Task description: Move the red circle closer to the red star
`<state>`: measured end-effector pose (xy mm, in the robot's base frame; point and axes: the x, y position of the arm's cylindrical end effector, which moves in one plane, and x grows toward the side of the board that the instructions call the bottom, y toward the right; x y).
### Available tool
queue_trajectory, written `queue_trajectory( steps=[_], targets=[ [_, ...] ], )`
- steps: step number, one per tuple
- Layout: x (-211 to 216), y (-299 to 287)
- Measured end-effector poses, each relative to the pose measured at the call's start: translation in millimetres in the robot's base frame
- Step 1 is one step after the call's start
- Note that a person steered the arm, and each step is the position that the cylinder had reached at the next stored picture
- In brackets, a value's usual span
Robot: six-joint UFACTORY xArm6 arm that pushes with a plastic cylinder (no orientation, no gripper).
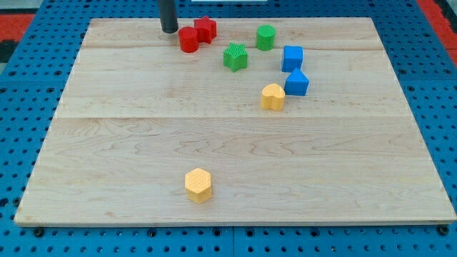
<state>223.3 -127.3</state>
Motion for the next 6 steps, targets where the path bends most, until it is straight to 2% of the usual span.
queue_trajectory(
  steps=[1, 3, 4, 6],
  targets=[
    [28, -19],
    [40, -20],
    [55, -6],
    [50, 54]
  ],
)
